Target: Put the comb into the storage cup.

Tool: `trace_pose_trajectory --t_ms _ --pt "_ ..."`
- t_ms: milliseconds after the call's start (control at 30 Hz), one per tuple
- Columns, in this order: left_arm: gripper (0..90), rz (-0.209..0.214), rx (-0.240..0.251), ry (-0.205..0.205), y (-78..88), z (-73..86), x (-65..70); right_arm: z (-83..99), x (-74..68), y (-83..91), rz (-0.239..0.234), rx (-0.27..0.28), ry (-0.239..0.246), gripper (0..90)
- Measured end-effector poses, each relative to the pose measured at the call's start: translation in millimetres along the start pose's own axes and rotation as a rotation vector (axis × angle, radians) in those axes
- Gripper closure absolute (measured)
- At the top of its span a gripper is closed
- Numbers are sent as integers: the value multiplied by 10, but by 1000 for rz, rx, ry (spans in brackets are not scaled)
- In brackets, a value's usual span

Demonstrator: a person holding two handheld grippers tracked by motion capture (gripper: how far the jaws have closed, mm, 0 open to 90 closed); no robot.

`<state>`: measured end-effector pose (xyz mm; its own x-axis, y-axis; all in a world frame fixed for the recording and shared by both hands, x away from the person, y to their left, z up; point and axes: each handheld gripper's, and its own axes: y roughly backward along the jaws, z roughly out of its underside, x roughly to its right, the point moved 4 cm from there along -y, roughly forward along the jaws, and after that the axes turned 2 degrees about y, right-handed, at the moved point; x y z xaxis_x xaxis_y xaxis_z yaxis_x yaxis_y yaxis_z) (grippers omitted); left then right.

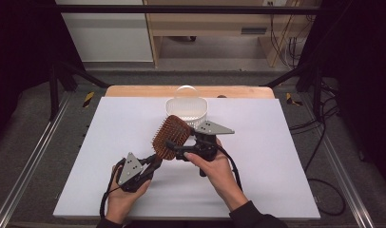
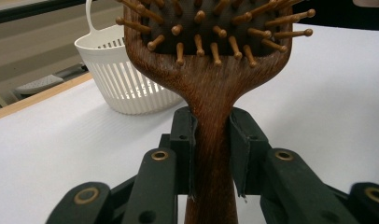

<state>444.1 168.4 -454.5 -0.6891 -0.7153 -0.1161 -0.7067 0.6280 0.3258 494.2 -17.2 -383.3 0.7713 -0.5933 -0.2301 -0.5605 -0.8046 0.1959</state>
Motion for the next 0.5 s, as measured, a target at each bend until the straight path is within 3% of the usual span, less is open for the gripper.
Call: trace_pose_trajectory --t_ms 500 --pt "726 -8 12 2 22 -7 -11 -55 7 -50 -28 17 -57 214"
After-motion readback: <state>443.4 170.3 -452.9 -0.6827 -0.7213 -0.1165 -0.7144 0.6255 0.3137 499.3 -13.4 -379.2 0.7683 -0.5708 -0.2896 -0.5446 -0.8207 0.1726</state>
